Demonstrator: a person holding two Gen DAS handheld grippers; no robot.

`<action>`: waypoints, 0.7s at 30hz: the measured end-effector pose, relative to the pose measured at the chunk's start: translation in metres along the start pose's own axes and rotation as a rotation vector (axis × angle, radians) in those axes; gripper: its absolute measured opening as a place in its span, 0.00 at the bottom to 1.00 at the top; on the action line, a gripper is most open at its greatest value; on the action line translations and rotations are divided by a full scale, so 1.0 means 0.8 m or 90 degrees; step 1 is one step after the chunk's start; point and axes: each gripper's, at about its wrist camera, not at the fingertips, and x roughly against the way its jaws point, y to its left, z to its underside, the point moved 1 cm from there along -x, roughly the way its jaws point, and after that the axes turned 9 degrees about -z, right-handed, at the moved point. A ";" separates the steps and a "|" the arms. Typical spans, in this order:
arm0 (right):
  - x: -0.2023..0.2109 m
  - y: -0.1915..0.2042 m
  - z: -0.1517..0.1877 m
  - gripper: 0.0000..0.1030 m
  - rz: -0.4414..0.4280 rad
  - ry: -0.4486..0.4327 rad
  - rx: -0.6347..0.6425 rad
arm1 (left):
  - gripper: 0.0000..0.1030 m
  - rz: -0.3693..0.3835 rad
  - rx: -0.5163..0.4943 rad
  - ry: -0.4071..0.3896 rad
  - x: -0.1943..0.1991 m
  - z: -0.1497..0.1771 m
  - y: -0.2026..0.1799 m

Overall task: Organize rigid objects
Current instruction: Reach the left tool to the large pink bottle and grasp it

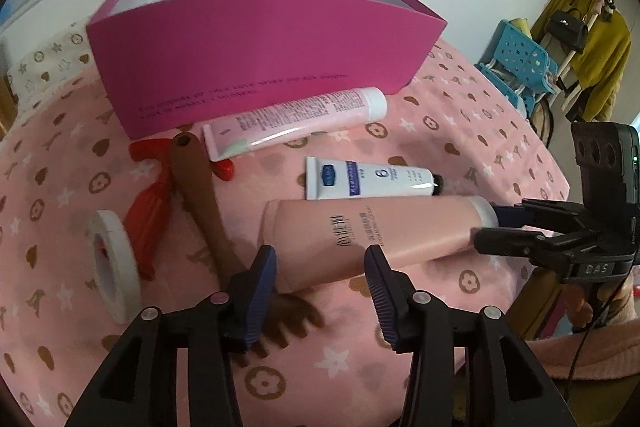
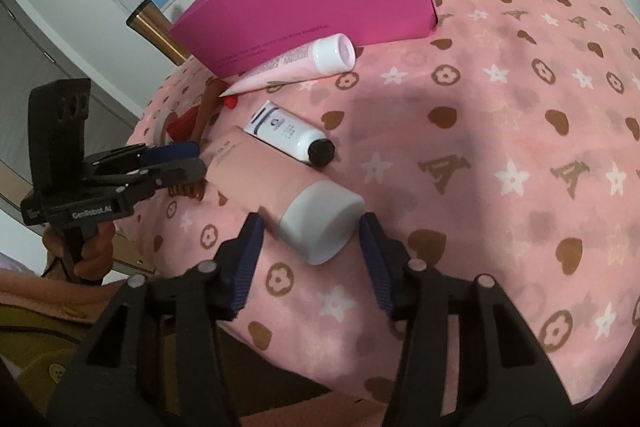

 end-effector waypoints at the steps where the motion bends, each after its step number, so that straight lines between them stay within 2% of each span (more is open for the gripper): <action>1: 0.000 0.000 -0.001 0.47 0.004 -0.004 0.003 | 0.45 0.006 0.001 0.004 -0.003 0.000 -0.002; 4: 0.001 -0.004 -0.005 0.43 0.019 -0.013 0.005 | 0.45 0.004 -0.002 0.008 -0.008 -0.001 -0.006; 14: 0.002 -0.004 -0.015 0.43 0.020 -0.032 0.005 | 0.47 -0.010 0.019 0.030 -0.006 0.003 0.001; 20: 0.002 -0.008 -0.017 0.44 0.016 -0.037 -0.003 | 0.59 0.004 0.016 0.045 -0.011 0.005 -0.004; 21: 0.002 -0.008 -0.017 0.44 0.016 -0.038 -0.004 | 0.64 0.009 0.013 0.045 -0.011 0.005 -0.007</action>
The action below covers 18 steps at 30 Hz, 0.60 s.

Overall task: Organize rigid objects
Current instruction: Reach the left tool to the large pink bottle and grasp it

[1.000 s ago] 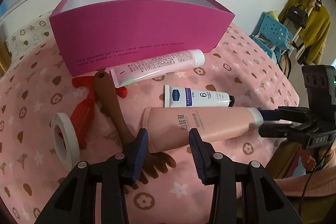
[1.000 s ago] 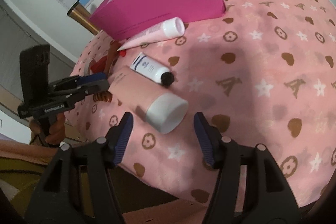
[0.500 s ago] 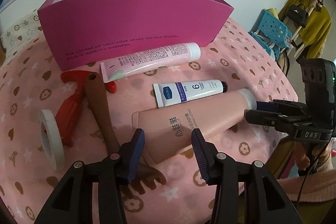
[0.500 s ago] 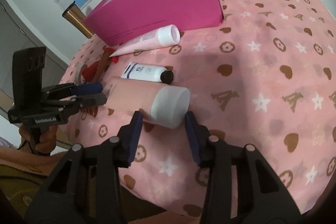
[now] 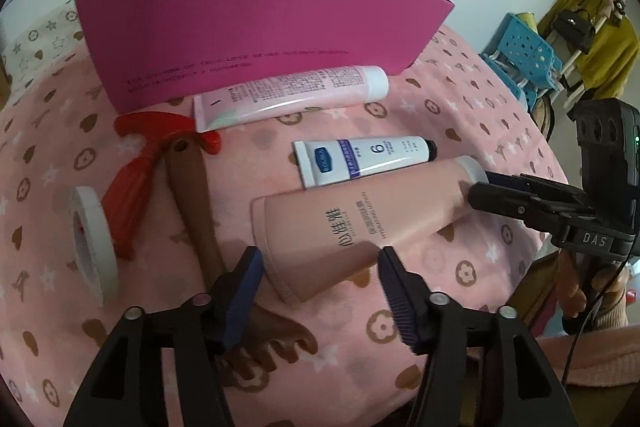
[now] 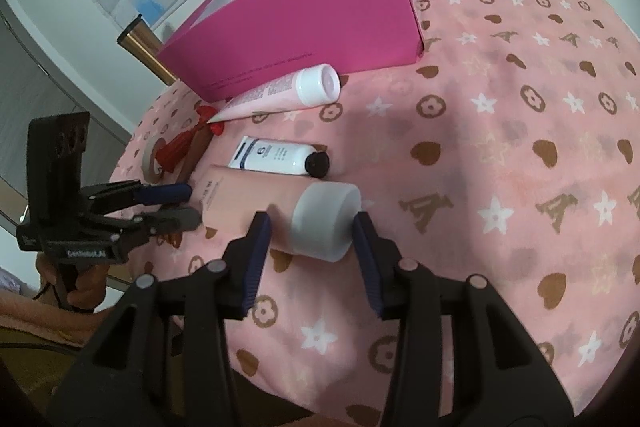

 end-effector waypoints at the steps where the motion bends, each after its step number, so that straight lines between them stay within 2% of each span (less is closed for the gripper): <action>1: 0.000 0.000 0.000 0.45 0.001 0.000 0.002 | 0.66 0.000 -0.001 -0.001 0.000 0.000 -0.001; 10: 0.010 0.011 -0.003 0.46 0.020 -0.028 0.015 | 0.64 0.023 0.034 -0.007 -0.002 -0.005 -0.001; 13: 0.014 0.018 -0.007 0.44 0.010 -0.032 0.025 | 0.57 0.098 0.032 -0.027 0.009 -0.010 -0.012; 14: 0.012 0.021 -0.008 0.43 -0.005 -0.029 0.026 | 0.57 0.098 0.020 -0.032 0.011 -0.013 -0.020; 16: 0.005 0.025 -0.009 0.40 0.007 -0.016 0.033 | 0.57 0.084 -0.001 -0.036 0.009 -0.015 -0.032; 18: 0.002 0.022 -0.011 0.40 0.010 -0.020 0.032 | 0.57 0.083 0.005 -0.039 0.011 -0.015 -0.028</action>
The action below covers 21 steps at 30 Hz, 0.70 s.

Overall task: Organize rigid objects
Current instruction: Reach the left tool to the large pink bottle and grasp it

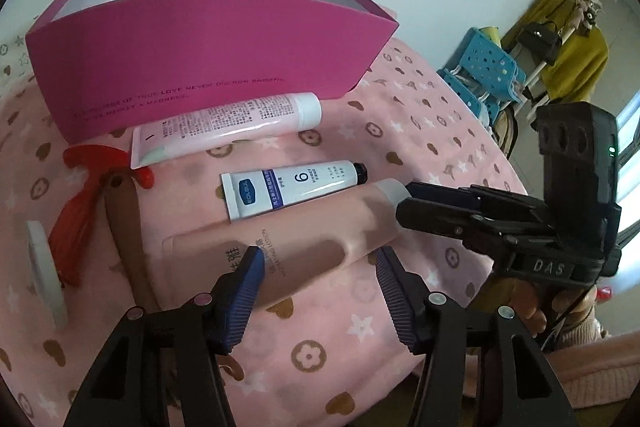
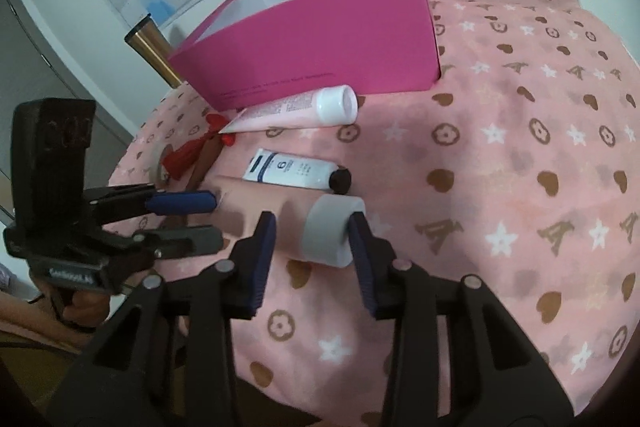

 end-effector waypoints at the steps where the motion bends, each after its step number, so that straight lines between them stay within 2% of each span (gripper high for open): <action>1: 0.001 -0.004 -0.001 0.40 -0.008 -0.002 -0.010 | 0.56 -0.010 0.004 -0.002 0.002 0.000 0.004; 3: 0.001 -0.010 0.000 0.40 -0.001 -0.002 -0.022 | 0.56 -0.046 0.017 -0.003 0.005 0.003 0.018; 8: -0.006 -0.026 0.005 0.40 -0.012 0.004 -0.051 | 0.56 -0.086 0.053 0.014 0.006 0.012 0.052; 12: -0.005 -0.034 0.003 0.41 -0.014 0.000 -0.069 | 0.57 -0.089 0.053 0.028 0.003 0.015 0.055; 14: -0.002 -0.040 0.004 0.42 -0.004 -0.005 -0.079 | 0.59 -0.076 0.052 0.038 0.000 0.016 0.055; 18: 0.002 -0.042 0.005 0.42 -0.001 -0.009 -0.084 | 0.70 -0.062 0.034 0.043 -0.006 0.016 0.041; 21: 0.001 -0.038 0.005 0.42 0.000 -0.008 -0.075 | 0.77 -0.041 0.045 0.044 -0.009 0.018 0.039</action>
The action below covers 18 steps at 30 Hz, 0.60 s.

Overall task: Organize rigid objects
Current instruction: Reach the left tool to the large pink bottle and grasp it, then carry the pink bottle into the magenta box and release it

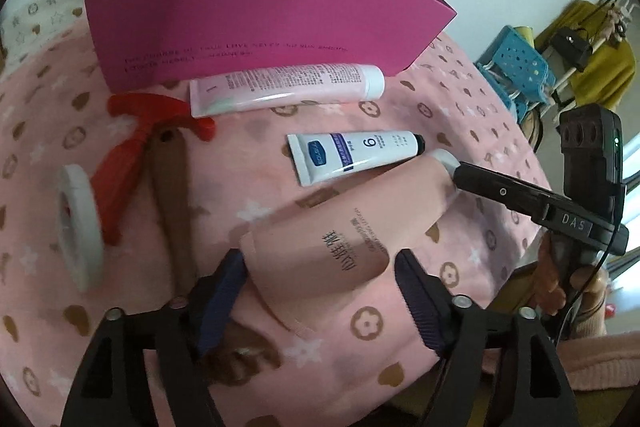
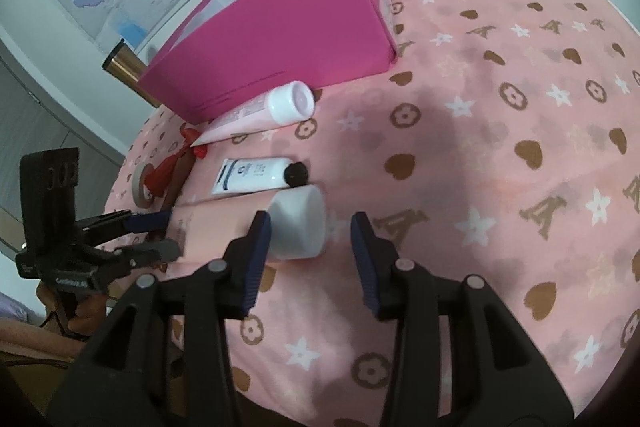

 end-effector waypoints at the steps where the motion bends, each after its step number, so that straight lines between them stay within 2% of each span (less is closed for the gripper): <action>1: 0.000 0.003 0.000 0.42 -0.002 0.000 0.007 | 0.77 0.011 0.003 0.000 -0.001 0.000 -0.001; 3: -0.006 0.006 0.000 0.44 -0.022 0.014 0.009 | 0.77 0.018 0.014 -0.004 0.000 -0.002 -0.004; 6: -0.009 0.016 0.000 0.46 0.007 0.011 0.037 | 0.77 0.005 0.017 -0.006 -0.003 -0.004 -0.005; 10: -0.002 0.022 -0.003 0.46 0.008 0.000 0.043 | 0.77 0.007 0.023 -0.019 0.005 -0.009 -0.008; 18: 0.026 0.040 -0.028 0.46 0.000 -0.044 0.067 | 0.77 -0.008 0.002 -0.104 0.053 -0.046 -0.018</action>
